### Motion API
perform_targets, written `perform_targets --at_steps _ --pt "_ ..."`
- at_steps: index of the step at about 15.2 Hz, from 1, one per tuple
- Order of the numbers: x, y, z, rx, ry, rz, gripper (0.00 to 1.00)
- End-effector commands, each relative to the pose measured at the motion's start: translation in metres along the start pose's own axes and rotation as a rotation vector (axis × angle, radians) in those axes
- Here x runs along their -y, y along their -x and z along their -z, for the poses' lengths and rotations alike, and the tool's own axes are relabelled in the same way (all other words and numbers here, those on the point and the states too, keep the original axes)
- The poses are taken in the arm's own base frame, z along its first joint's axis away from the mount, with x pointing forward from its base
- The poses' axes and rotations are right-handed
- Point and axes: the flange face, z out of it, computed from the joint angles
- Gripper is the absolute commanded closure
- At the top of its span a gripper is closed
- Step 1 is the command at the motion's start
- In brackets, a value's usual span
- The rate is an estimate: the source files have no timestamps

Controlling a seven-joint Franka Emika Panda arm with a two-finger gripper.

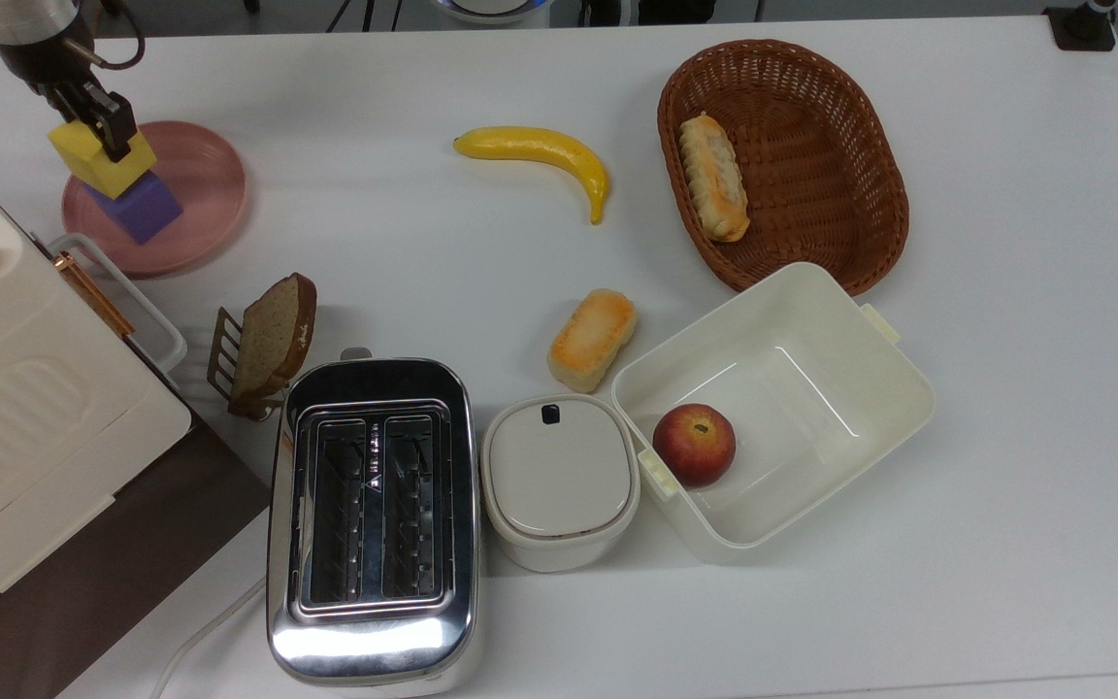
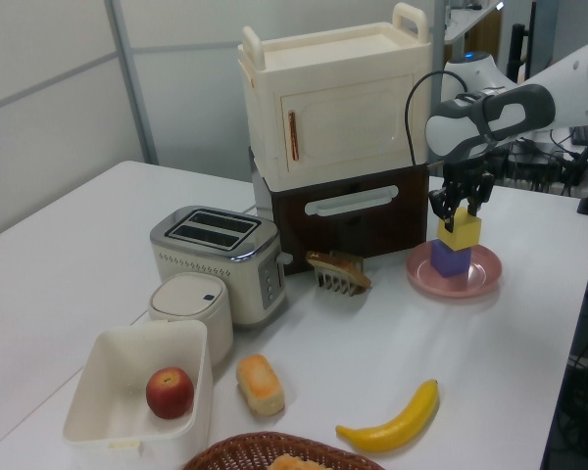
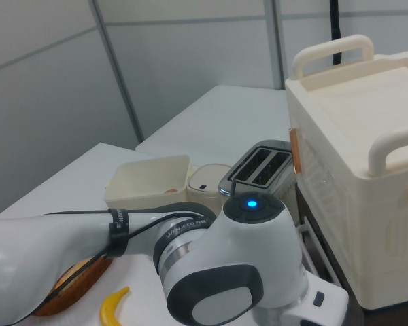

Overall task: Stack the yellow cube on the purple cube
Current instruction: 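Lower the yellow cube onto the purple cube on the pink plate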

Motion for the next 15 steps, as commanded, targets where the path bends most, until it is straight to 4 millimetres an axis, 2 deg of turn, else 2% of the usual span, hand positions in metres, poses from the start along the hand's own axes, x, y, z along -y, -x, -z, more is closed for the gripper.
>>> perform_targets --at_steps 1,11,15 --pt "0.002 -0.002 -0.002 -0.013 -0.011 -0.005 0.73" --pt "0.003 -0.005 -0.001 -0.036 -0.006 0.003 0.73" --pt "0.005 -0.006 -0.012 -0.02 0.003 0.01 0.71"
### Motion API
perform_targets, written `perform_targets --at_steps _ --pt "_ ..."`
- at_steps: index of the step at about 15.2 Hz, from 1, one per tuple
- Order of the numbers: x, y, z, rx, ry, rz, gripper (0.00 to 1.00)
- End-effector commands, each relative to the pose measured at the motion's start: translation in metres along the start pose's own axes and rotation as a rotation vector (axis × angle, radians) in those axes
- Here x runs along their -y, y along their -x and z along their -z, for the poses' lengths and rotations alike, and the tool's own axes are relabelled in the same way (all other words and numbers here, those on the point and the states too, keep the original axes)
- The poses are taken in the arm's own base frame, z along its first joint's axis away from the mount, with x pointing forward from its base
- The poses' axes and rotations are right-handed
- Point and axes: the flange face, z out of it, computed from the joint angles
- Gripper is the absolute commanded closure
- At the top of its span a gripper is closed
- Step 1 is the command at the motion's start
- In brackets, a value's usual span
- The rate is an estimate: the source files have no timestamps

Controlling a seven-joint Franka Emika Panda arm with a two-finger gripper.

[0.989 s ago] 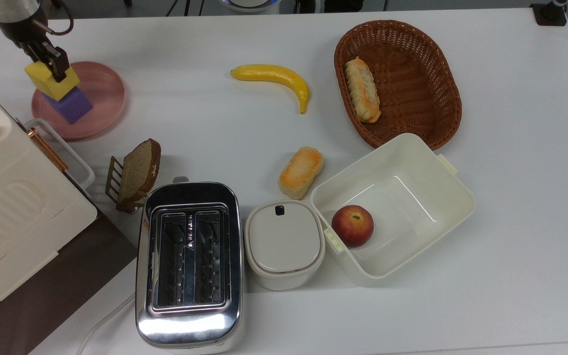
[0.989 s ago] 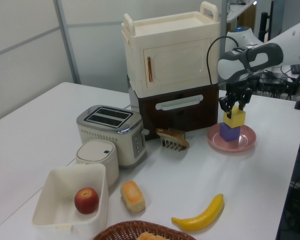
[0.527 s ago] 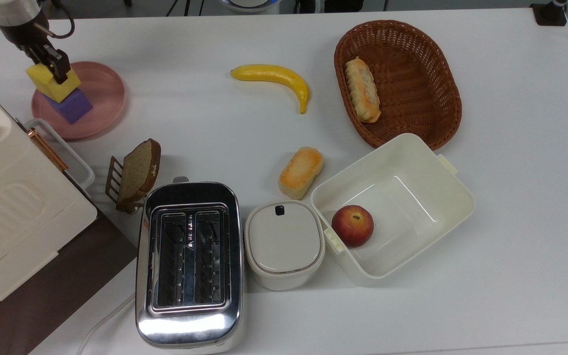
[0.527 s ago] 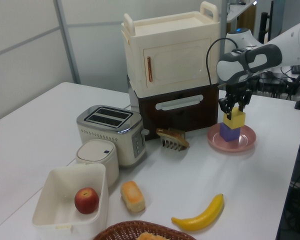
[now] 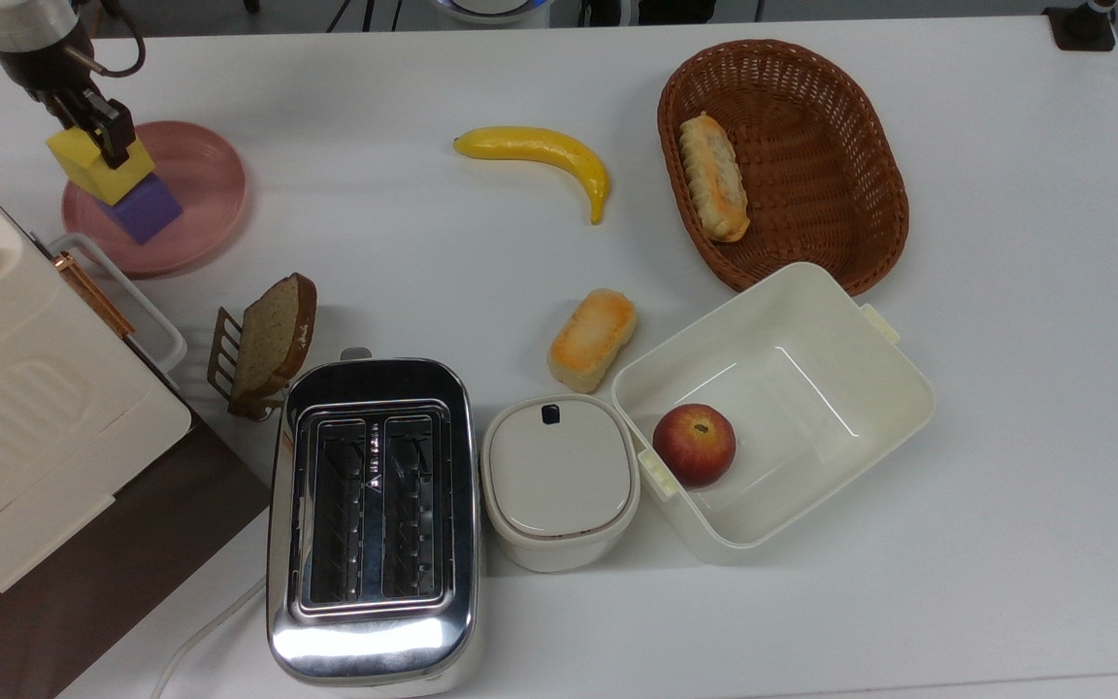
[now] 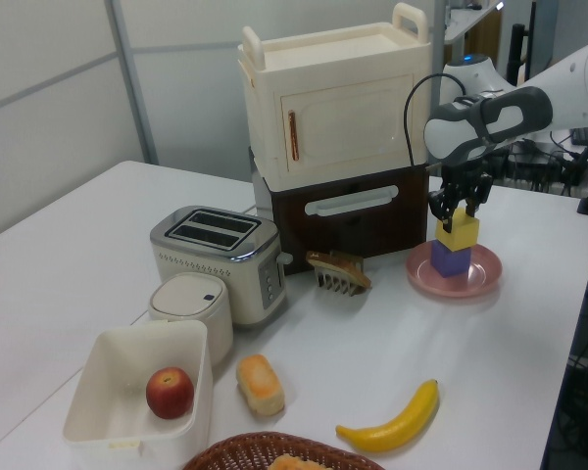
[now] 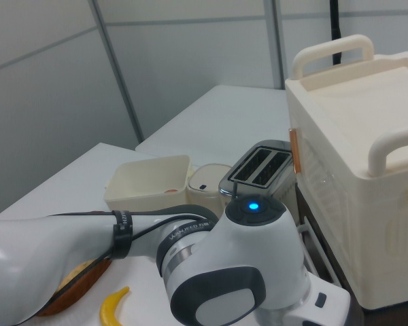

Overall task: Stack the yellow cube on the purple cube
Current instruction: 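Lower the yellow cube onto the purple cube on the pink plate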

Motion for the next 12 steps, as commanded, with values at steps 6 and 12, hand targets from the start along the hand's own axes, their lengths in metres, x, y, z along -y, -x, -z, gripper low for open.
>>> perform_targets --at_steps 6,12 --pt "0.011 -0.003 -0.005 -0.013 -0.001 0.019 0.0" --pt "0.013 0.004 0.027 -0.025 -0.011 0.016 0.0"
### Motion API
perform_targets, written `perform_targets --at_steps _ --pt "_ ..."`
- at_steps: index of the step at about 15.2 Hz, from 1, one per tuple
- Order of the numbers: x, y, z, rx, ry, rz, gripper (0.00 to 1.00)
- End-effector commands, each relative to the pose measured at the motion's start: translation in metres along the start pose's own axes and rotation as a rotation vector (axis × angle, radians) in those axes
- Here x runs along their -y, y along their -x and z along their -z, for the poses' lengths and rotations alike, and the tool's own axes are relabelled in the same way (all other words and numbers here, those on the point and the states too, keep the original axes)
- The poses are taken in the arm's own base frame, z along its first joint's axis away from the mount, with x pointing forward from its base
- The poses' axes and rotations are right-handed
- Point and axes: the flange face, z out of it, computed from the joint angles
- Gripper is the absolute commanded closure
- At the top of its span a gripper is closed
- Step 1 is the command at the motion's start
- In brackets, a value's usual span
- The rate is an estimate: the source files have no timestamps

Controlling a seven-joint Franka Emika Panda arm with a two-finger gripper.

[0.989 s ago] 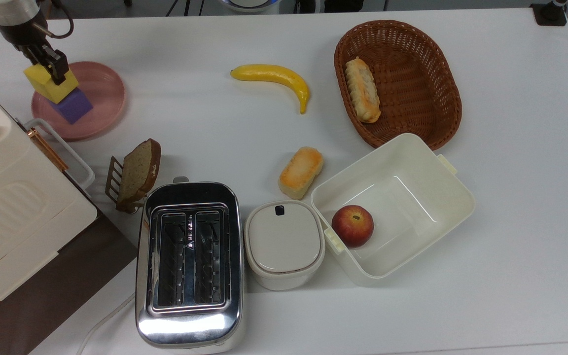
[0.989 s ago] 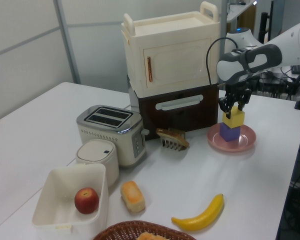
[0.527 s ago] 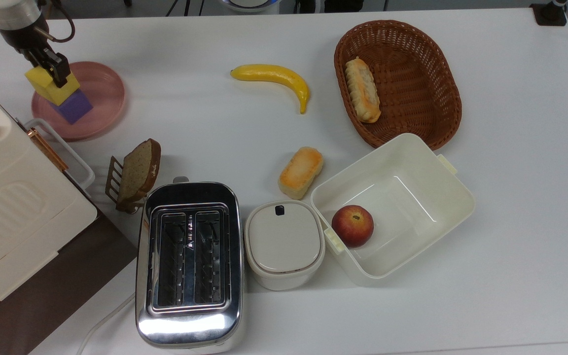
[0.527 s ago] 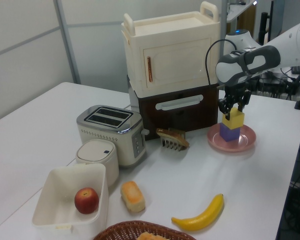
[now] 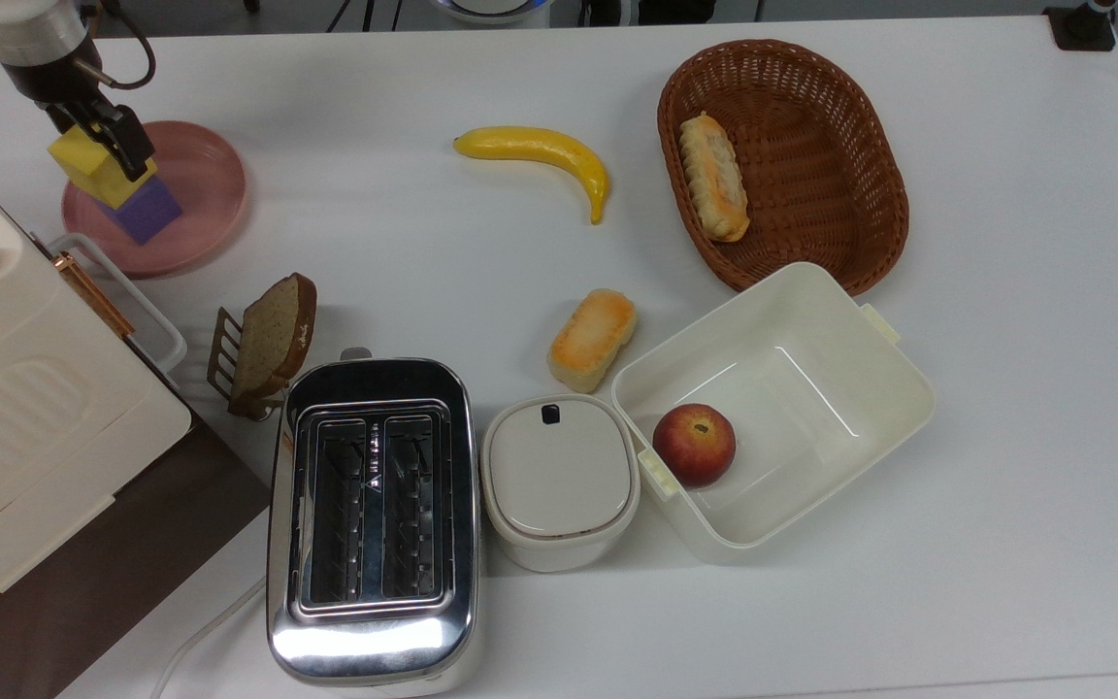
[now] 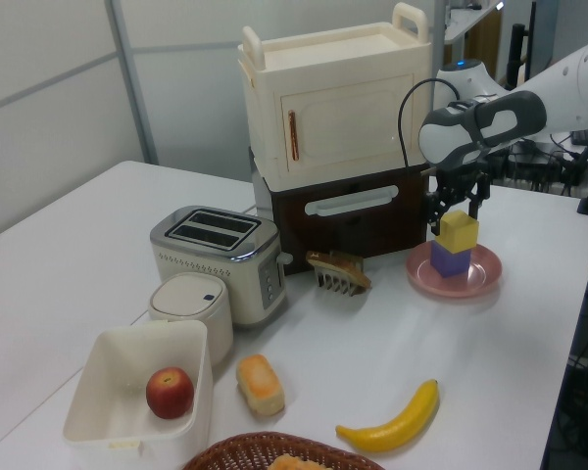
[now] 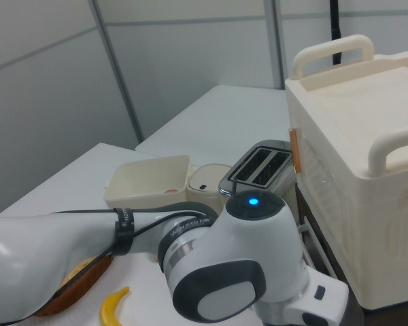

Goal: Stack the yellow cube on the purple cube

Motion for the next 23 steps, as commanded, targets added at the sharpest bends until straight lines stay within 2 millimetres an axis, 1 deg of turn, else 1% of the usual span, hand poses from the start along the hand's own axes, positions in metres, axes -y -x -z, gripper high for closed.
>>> perform_targets --at_steps 1,3,4,5,6,7,8,9,11,12,13,14,15,16,18,19,20,21,23 --pt "0.003 0.011 0.045 -0.032 -0.02 -0.001 0.0" --pt "0.006 0.018 0.082 -0.046 -0.032 0.01 0.0" --pt "0.009 0.02 0.106 -0.051 -0.04 0.016 0.0" --pt "0.021 0.022 0.129 -0.044 -0.046 0.035 0.0" --pt "0.044 0.024 0.154 -0.03 -0.05 0.078 0.0" --pt "0.071 0.028 0.178 -0.018 -0.053 0.129 0.0" --pt "0.098 0.032 0.195 -0.021 -0.058 0.175 0.0" --pt "0.124 0.038 0.208 -0.034 -0.066 0.208 0.0" --pt "0.156 0.05 0.22 -0.05 -0.086 0.225 0.0" --pt "0.181 0.057 0.222 -0.053 -0.089 0.267 0.0" --pt "0.211 0.067 0.222 -0.055 -0.095 0.318 0.0" --pt "0.234 0.074 0.22 -0.053 -0.087 0.362 0.0" --pt "0.251 0.079 0.214 -0.039 -0.085 0.392 0.0" --pt "0.258 0.083 0.216 -0.04 -0.084 0.406 0.0" --pt "0.263 0.087 0.219 -0.04 -0.092 0.412 0.0" --pt "0.268 0.09 0.219 -0.043 -0.084 0.426 0.0" --pt "0.266 0.087 0.22 -0.05 -0.082 0.429 0.0" --pt "0.262 0.084 0.227 -0.064 -0.087 0.421 0.0" --pt "0.26 0.083 0.23 -0.066 -0.093 0.417 0.0"
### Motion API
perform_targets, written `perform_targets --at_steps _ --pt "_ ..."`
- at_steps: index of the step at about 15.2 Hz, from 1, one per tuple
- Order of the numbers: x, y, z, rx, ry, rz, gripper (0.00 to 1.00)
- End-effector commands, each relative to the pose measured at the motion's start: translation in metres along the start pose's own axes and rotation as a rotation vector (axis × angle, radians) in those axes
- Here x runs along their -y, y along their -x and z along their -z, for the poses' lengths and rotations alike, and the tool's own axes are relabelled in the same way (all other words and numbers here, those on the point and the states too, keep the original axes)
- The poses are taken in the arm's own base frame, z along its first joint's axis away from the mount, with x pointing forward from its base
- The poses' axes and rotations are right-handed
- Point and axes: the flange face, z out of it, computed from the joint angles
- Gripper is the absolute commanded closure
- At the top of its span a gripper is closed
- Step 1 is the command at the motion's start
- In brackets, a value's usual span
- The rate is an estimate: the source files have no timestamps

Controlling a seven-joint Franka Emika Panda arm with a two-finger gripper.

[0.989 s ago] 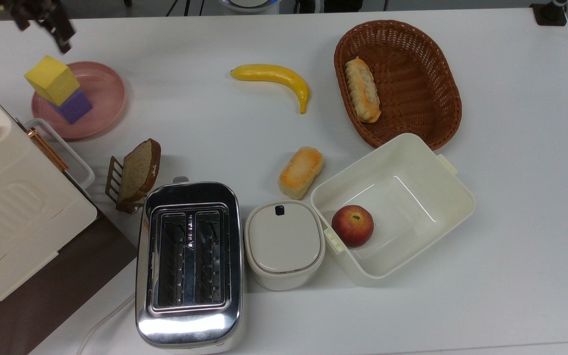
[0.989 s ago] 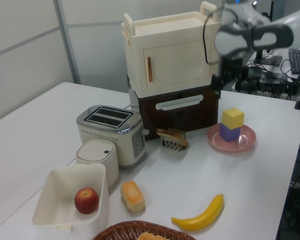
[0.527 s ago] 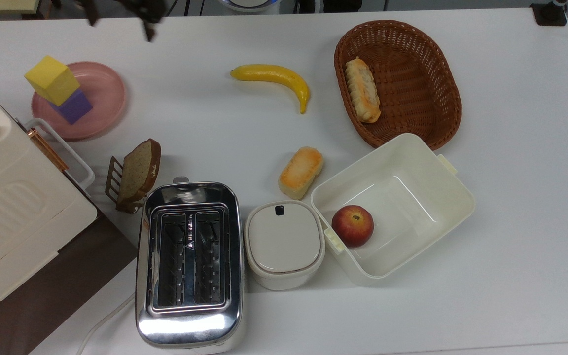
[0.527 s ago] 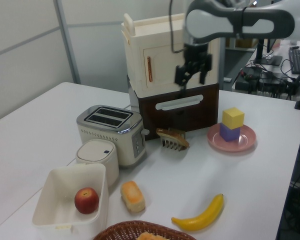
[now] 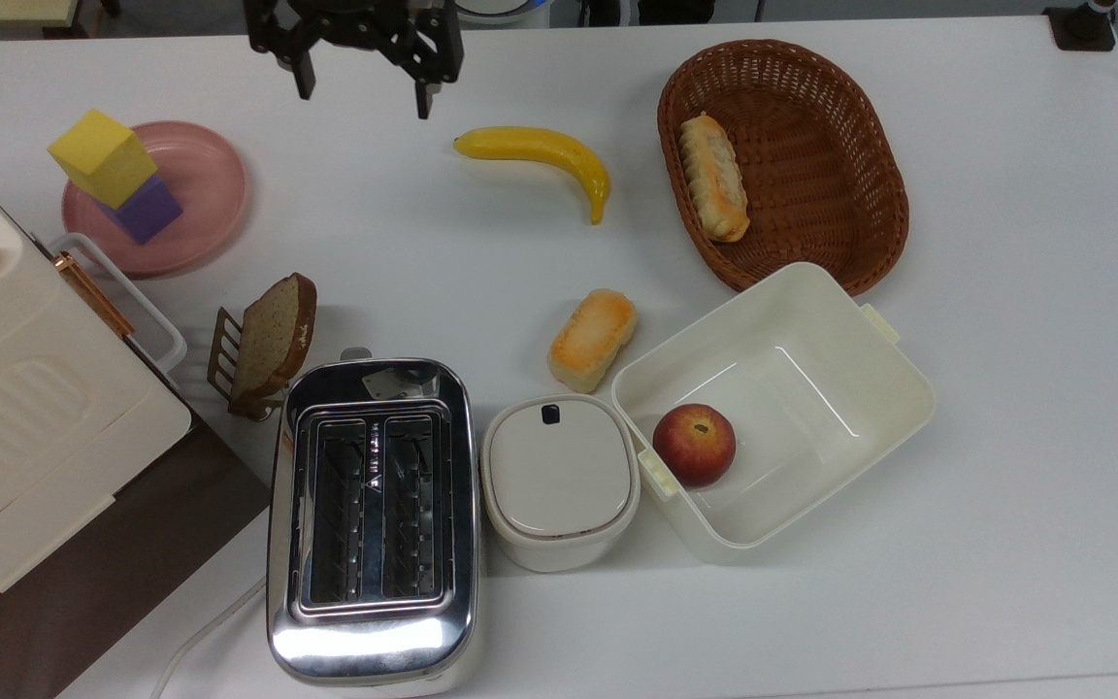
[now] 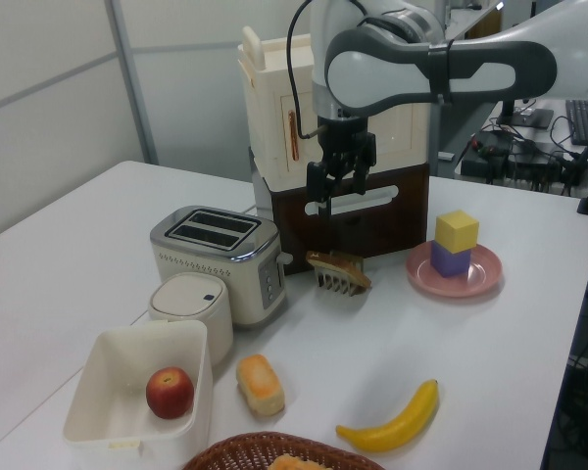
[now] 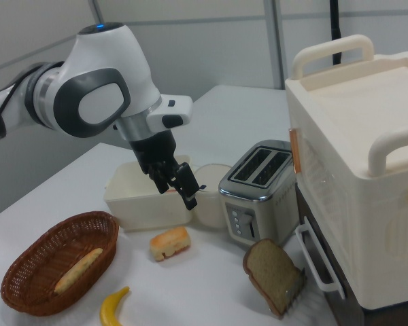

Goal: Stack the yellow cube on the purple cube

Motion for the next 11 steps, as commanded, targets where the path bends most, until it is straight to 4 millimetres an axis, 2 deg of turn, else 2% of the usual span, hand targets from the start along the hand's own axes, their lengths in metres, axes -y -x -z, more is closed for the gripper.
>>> perform_targets --at_steps 1,3,11 --pt "-0.007 0.0009 0.0161 -0.014 -0.009 -0.002 0.0" --pt "-0.0093 0.0062 0.0148 0.026 -0.007 0.004 0.0" --pt "-0.0118 0.0063 0.0158 0.028 -0.007 0.004 0.0"
